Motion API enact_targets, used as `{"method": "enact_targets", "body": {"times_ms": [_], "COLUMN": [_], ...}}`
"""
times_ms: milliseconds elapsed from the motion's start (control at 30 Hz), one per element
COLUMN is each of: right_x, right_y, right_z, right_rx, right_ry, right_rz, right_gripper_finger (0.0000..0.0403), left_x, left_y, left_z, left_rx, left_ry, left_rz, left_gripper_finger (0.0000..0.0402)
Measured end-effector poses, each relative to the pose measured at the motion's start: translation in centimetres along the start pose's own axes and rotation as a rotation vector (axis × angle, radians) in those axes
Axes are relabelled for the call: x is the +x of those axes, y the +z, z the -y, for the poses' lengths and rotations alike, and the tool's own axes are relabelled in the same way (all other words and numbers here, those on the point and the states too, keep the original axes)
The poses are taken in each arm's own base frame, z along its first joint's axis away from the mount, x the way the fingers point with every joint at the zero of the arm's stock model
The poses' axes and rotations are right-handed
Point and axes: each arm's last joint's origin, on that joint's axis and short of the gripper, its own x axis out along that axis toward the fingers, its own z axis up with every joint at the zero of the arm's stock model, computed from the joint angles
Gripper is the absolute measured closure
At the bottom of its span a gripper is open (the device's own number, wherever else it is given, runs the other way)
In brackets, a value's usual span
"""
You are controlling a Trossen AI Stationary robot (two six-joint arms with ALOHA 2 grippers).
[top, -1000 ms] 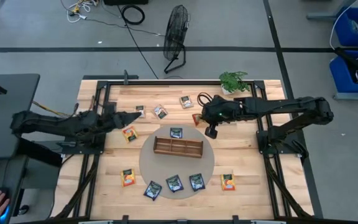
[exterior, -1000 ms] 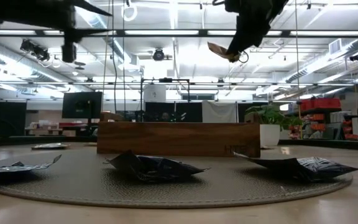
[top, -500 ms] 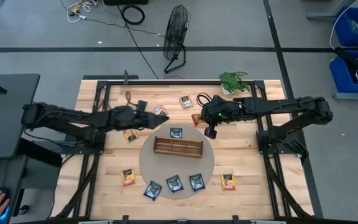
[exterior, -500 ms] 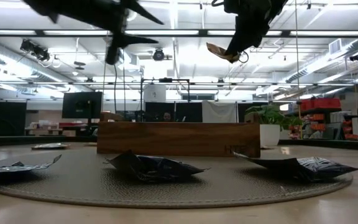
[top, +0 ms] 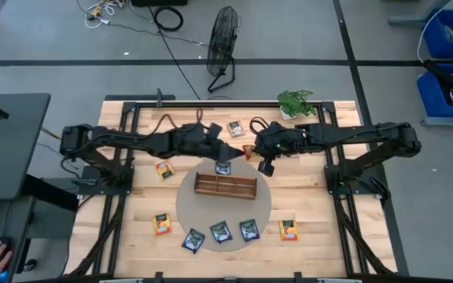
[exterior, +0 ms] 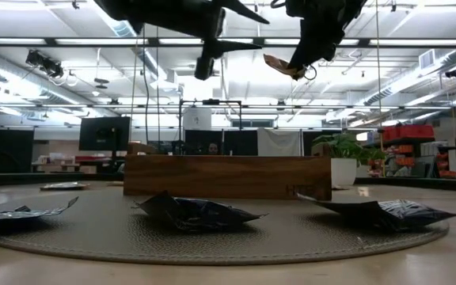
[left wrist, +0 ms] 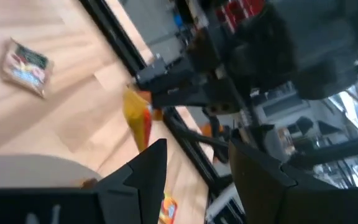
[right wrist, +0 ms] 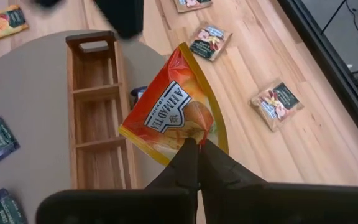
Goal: Pick & Place Tea
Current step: Put the yellow tea bag into the right section of the wooden organizer
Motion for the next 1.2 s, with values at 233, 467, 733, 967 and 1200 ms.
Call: {"method": "enact_targets", "body": {"times_ms": [233, 467, 733, 967, 1200], "right_x": [-0.2, -0.2, -0.2, -0.2, -0.2], "right_y": [-0.3, -0.3, 0.2, 0.2, 0.3], "right_z": [-0.8, -0.9, -1.0, -1.0, -1.0], "right_rx": [0.015, 0.02, 0.029, 0.031, 0.033], "right_ry": [0.016, 0.02, 0.032, 0.032, 0.031], "right_rz": [-0.016, -0.017, 0.038, 0.039, 0.044], "right_gripper_finger": [0.0401, 0.0401, 0.0401, 0.0401, 0.0401], "left_x": [0.7, 0.6, 0.6, 0.6, 0.6], "left_y": [-0.5, -0.1, 0.3, 0.3, 0.5], "left_z": [-0.7, -1.3, -1.7, -1.6, -1.6], "left_rx": [-0.016, -0.009, 0.013, 0.029, 0.056], "left_ry": [0.045, 0.083, 0.092, 0.082, 0.068], "left_rz": [-0.061, -0.067, -0.055, -0.07, -0.058], "left_gripper_finger": [0.0225, 0.0225, 0.0226, 0.0293, 0.0391]}}
